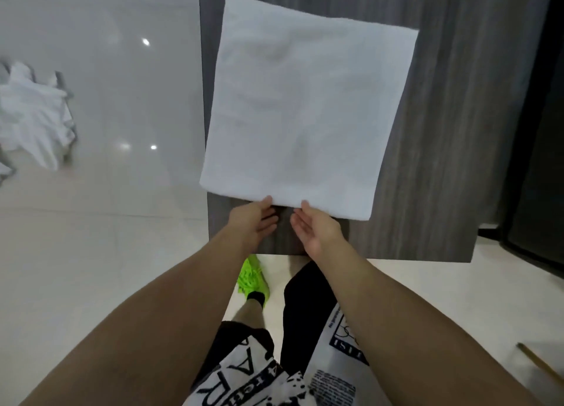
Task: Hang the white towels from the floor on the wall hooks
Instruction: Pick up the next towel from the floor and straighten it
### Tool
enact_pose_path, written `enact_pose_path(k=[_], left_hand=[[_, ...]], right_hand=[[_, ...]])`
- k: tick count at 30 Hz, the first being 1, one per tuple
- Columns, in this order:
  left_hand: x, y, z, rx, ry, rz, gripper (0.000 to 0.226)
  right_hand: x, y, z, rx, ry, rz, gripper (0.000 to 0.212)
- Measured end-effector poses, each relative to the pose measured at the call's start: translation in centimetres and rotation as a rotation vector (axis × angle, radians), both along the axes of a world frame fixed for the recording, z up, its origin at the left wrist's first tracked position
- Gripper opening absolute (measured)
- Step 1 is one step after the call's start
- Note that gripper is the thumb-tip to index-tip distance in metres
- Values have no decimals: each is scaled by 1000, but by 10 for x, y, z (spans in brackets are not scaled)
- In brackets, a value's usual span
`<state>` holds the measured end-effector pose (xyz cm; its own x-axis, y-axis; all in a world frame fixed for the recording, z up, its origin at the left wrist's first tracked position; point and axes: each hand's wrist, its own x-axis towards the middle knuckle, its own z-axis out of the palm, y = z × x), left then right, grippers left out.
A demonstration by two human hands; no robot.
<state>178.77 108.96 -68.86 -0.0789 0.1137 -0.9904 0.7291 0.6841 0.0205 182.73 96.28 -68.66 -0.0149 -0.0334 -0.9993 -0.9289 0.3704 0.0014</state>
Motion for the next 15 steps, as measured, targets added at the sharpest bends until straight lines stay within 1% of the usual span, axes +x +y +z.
enact_pose_path(k=[2,5,7,9,12,15], left_hand=[[4,-4,-3,-16,-22,118,29],[10,-4,10,-2,-70,206,27],[16,-1,27,67,-130,248,25],[25,5,52,159,-190,268,23],[41,15,103,367,-277,182,14],[53,31,162,629,-399,15,14]], right_hand=[[4,3,1,6,-4,-68,20],[11,8,19,-12,-27,-126,7],[19,13,37,-28,-79,-144,8],[27,22,61,-50,-149,-117,12],[42,41,109,-152,-301,-33,14],[54,61,168,-267,-562,133,17]])
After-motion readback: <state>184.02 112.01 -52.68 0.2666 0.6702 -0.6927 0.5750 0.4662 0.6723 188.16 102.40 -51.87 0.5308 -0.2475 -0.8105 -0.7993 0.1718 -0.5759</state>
